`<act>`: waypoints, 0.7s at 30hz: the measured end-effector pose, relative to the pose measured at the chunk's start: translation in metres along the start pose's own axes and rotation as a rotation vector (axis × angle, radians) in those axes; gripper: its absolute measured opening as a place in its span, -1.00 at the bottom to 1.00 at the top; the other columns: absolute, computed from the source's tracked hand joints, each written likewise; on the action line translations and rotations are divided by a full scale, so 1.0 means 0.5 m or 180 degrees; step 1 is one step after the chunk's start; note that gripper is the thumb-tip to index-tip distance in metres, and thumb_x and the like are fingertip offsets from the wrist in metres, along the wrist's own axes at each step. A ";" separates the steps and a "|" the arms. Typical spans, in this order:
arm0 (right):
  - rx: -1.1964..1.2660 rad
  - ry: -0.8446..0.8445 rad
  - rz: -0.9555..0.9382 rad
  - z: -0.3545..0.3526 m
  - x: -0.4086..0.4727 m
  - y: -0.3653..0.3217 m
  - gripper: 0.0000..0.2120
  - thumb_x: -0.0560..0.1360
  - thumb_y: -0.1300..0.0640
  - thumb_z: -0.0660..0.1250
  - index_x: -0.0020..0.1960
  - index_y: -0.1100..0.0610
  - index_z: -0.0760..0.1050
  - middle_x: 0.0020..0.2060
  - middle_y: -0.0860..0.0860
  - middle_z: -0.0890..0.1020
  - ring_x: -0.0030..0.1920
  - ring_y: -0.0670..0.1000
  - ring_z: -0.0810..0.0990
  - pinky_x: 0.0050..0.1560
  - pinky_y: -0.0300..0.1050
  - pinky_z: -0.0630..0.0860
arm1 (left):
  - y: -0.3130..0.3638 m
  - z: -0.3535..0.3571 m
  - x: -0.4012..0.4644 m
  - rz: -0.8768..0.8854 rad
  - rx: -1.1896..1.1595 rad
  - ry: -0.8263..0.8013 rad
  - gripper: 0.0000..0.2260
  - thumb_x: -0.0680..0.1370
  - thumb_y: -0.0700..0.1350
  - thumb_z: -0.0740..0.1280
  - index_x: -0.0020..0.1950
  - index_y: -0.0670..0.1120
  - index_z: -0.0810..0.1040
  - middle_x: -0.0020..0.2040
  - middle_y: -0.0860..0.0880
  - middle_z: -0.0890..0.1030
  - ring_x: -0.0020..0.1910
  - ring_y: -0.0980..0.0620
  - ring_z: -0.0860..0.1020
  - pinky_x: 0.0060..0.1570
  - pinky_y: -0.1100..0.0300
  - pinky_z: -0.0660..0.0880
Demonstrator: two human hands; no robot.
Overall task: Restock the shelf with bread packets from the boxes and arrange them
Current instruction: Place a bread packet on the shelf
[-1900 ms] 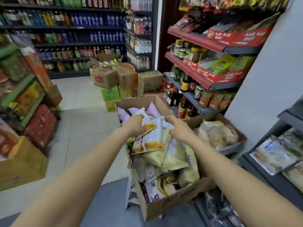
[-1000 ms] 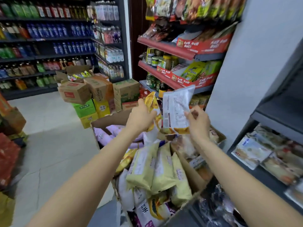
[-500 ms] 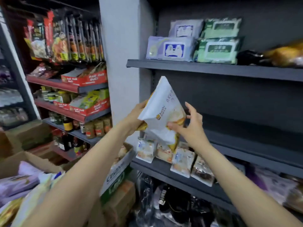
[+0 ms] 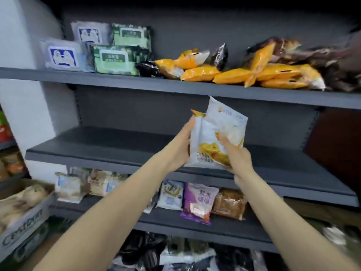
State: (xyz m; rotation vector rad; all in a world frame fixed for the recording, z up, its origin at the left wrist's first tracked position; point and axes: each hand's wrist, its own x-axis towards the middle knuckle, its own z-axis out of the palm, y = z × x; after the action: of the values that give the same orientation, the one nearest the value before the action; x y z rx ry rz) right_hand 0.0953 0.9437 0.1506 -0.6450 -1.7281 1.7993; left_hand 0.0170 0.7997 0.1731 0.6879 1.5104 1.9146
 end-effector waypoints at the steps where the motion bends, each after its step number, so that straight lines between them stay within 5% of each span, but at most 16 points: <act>1: 0.0034 0.0061 0.0091 -0.020 0.011 0.007 0.00 -0.06 -0.49 0.47 0.24 0.04 0.49 0.06 -0.05 0.65 0.05 0.01 0.63 0.13 0.02 0.56 | -0.017 0.028 0.018 0.0085 0.0377 -0.0089 -0.59 0.53 0.16 0.28 0.26 -0.08 0.50 0.14 -0.04 0.65 0.15 0.01 0.60 0.30 -0.01 0.43; 3: -0.0009 0.0101 0.0159 -0.054 0.027 0.016 -0.01 -0.04 -0.49 0.46 0.26 0.02 0.47 0.07 -0.02 0.65 0.04 0.03 0.64 0.11 0.03 0.58 | -0.038 0.066 0.048 0.0176 0.0893 -0.0019 -0.57 0.48 0.08 0.40 0.30 -0.02 0.43 0.19 0.00 0.61 0.19 0.03 0.57 0.33 0.00 0.41; 6: -0.0010 0.0087 0.0195 -0.096 0.052 0.019 -0.30 0.20 -0.35 0.44 0.21 0.01 0.48 0.05 -0.01 0.65 0.01 0.02 0.64 0.08 0.03 0.60 | -0.054 0.096 0.100 -0.0129 0.0525 -0.0197 -0.42 0.42 0.20 0.40 0.35 0.06 0.31 0.23 0.06 0.55 0.22 0.07 0.51 0.23 0.09 0.45; 10: 0.0157 0.0025 0.0417 -0.158 0.109 0.030 -0.39 0.27 -0.26 0.46 0.19 0.04 0.48 0.02 0.02 0.66 0.00 0.06 0.65 -0.09 -0.06 0.60 | -0.080 0.126 0.181 0.0007 0.0695 -0.0095 -0.31 0.34 0.17 0.50 0.38 0.03 0.31 0.22 -0.01 0.58 0.19 -0.03 0.56 0.27 -0.05 0.46; 13: 0.0220 0.0111 0.0490 -0.218 0.150 0.033 -0.43 0.33 -0.14 0.44 0.25 0.09 0.44 0.04 0.04 0.66 -0.04 0.06 0.67 -0.19 -0.12 0.54 | -0.090 0.154 0.212 0.0045 0.0772 0.0377 -0.44 0.40 0.04 0.49 0.31 -0.04 0.35 0.18 0.00 0.56 0.15 0.00 0.55 0.14 0.07 0.50; 16: 0.0431 0.0074 0.0414 -0.282 0.185 0.026 -0.77 0.47 0.15 0.28 0.12 0.15 0.45 -0.02 0.06 0.64 -0.15 0.05 0.62 -0.27 -0.15 0.47 | -0.103 0.181 0.244 -0.0033 0.0676 0.0741 -0.54 0.41 -0.04 0.49 0.23 -0.11 0.42 0.13 -0.07 0.60 0.07 -0.04 0.59 0.10 0.04 0.54; 18: 0.0332 0.0051 0.0257 -0.326 0.214 0.021 -0.91 0.48 0.27 0.30 -0.02 0.15 0.46 -0.04 0.08 0.61 -0.12 0.07 0.58 -0.17 -0.12 0.47 | -0.108 0.206 0.269 0.0002 0.0735 0.0872 -0.63 0.44 -0.07 0.48 0.18 -0.12 0.49 0.05 -0.07 0.63 0.00 -0.03 0.61 0.06 0.06 0.56; 21: 0.0210 0.0047 0.0021 -0.385 0.261 0.016 -0.84 0.41 0.25 0.45 -0.03 0.20 0.54 -0.05 0.10 0.65 -0.02 0.09 0.60 0.09 -0.05 0.50 | -0.118 0.250 0.307 0.0098 0.0802 0.1142 -0.75 0.45 -0.09 0.46 0.07 -0.12 0.55 -0.02 -0.08 0.64 -0.05 -0.04 0.62 -0.04 0.09 0.56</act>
State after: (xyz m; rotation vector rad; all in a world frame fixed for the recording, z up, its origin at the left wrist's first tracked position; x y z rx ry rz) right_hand 0.1307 1.1733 0.1367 -0.6356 -1.6517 1.8432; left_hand 0.0089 1.0043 0.1482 0.4906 1.9982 1.9657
